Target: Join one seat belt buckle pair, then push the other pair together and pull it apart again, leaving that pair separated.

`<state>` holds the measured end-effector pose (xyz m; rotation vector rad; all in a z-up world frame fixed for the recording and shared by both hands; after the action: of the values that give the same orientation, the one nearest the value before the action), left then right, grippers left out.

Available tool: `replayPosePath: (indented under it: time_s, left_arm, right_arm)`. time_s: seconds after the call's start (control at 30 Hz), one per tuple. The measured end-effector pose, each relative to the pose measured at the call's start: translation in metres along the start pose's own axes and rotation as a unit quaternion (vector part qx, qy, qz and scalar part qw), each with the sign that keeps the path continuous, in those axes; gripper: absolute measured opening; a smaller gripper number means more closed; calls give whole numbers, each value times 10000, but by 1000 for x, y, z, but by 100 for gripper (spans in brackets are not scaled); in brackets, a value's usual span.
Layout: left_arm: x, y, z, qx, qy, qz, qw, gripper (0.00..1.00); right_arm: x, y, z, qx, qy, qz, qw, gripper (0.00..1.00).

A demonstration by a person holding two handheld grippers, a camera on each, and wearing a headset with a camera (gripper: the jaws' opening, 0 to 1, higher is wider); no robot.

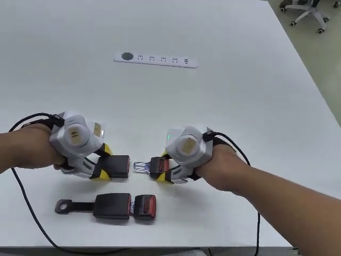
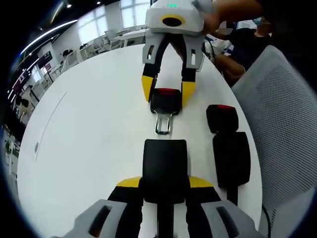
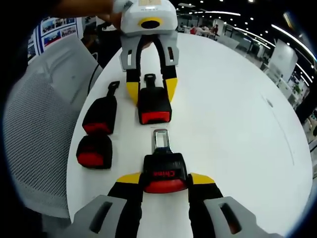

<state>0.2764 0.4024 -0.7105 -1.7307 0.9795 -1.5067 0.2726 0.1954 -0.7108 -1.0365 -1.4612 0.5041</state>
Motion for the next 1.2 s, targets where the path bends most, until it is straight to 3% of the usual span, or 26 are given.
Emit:
replayPosePath:
  time_s: [0.07,0.17,0.37,0.57,0.73,0.9,1.1,1.2]
  left_arm:
    - [1,0,-1,4,-17,7,10000,33]
    - [1,0,0,-5,-33,42,10000,34]
    - [6,1,-3,3,88,268,9996,34]
    - [3,0,-1,13,26,178,9998,34]
    - [6,1,-3,36,-19,283,9996,34]
    - [8,1,-4,71,11,362,9993,34]
    - [10,0,-5,245,178,479,9984,37]
    - [8,0,-6,313,-64,381,9988,36]
  right_arm:
    - [-13,0,-4,-33,33,62,10000,32]
    - [-25,-16,-5,-105,55,151,9998,32]
    - [-58,-36,-13,-139,156,352,9992,33]
    - [-85,-59,-18,-143,101,669,9976,33]
    - [-94,-65,-20,-90,-1,876,9961,33]
    - [-89,-63,-20,-78,-139,964,9952,33]
    - [-92,-62,-24,-278,-78,938,9952,41]
    - [-92,-64,-22,-328,-111,917,9952,41]
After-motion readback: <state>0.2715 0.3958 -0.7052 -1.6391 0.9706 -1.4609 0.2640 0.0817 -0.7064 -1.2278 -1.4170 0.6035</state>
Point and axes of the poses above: the centre of the closed fingertips' face, and the gripper's own axes: y roughly forward along the fingers, z roughly to its left, x roughly out of its top, the point moved 8 cm from there along -y, roughly backward along the fingers, and after that the axes turned 10 degrees about -x, right-handed, at the moved point
